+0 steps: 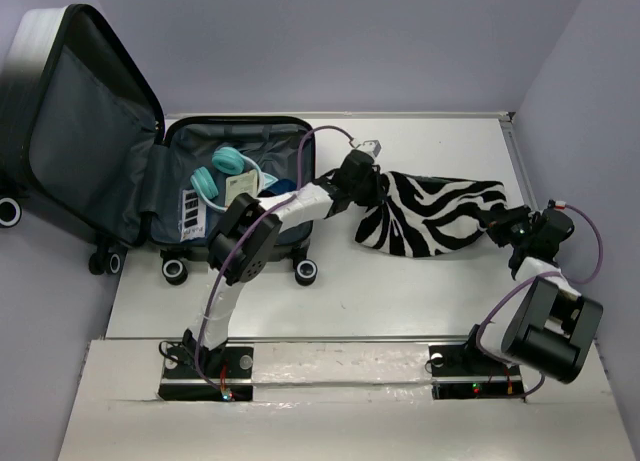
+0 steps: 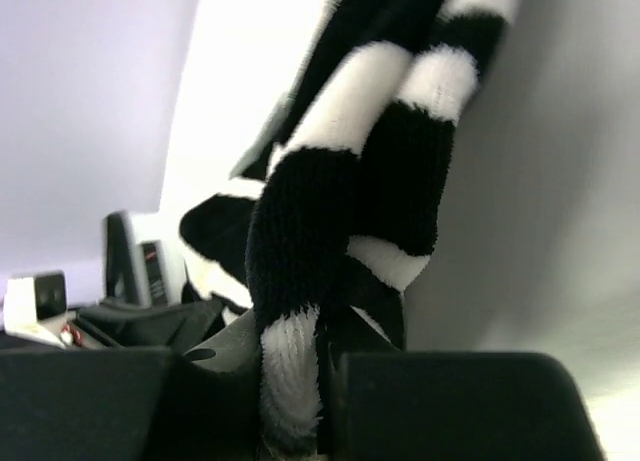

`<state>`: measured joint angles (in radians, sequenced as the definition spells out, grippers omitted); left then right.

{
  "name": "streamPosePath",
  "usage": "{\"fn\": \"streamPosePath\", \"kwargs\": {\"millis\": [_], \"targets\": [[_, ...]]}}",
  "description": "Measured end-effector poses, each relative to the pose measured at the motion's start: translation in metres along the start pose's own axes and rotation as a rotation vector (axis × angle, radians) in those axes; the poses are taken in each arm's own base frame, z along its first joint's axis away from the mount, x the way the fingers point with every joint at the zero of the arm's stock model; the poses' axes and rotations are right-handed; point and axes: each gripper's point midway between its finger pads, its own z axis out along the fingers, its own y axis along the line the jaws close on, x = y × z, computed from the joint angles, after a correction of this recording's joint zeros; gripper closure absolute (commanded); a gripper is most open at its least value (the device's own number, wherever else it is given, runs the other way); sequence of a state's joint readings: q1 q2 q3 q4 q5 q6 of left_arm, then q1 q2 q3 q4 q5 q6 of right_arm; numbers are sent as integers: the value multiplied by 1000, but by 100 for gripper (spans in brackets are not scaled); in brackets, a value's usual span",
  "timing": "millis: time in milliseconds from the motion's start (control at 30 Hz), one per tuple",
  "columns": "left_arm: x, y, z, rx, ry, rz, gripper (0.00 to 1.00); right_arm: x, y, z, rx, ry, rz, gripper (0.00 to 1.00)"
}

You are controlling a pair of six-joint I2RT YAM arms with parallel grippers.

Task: Pack the luggage

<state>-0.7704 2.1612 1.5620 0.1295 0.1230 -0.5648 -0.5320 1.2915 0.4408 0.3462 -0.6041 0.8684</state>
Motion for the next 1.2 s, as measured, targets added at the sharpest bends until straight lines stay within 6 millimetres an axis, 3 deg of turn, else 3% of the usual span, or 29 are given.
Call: {"fn": "streamPosePath", "kwargs": {"millis": [200,433,533,633,700,733,800,833,867,900,933,1000,1033,1100,1167,1200], "targets": [[-69,-22,-43,74,-120,-13,94,-6,68,-20,-161,-19,-123,93],[-140,-27,-83,106,-221,-17,94,22,147,-23,-292,57,-224,93],[-169,-15,-112,87,-261,-25,94,54,202,-16,-379,133,-276,93],[-208,16,-159,39,-335,-48,94,90,250,-7,-456,210,-314,93],[-236,43,-197,-8,-405,-70,94,114,280,3,-498,254,-330,93],[-255,62,-226,-41,-462,-85,94,127,297,8,-524,272,-339,93],[-283,97,-279,-107,-560,-111,94,156,331,20,-567,307,-356,93],[-293,115,-303,-144,-606,-124,92,182,348,29,-592,345,-367,93],[-300,130,-323,-178,-645,-135,77,199,361,34,-616,364,-374,93],[-304,145,-341,-213,-677,-149,39,231,379,43,-652,408,-385,92],[-308,175,-373,-282,-727,-176,24,249,385,47,-665,437,-388,92],[-299,212,-403,-369,-764,-229,1,300,393,61,-685,509,-405,71],[-292,229,-414,-412,-772,-258,1,329,393,71,-688,551,-422,53],[-269,258,-428,-504,-770,-313,1,387,376,91,-652,651,-446,34],[-242,268,-430,-567,-728,-345,1,425,357,107,-622,715,-475,17],[-238,265,-432,-573,-722,-345,1,449,336,113,-585,758,-491,14]]}}
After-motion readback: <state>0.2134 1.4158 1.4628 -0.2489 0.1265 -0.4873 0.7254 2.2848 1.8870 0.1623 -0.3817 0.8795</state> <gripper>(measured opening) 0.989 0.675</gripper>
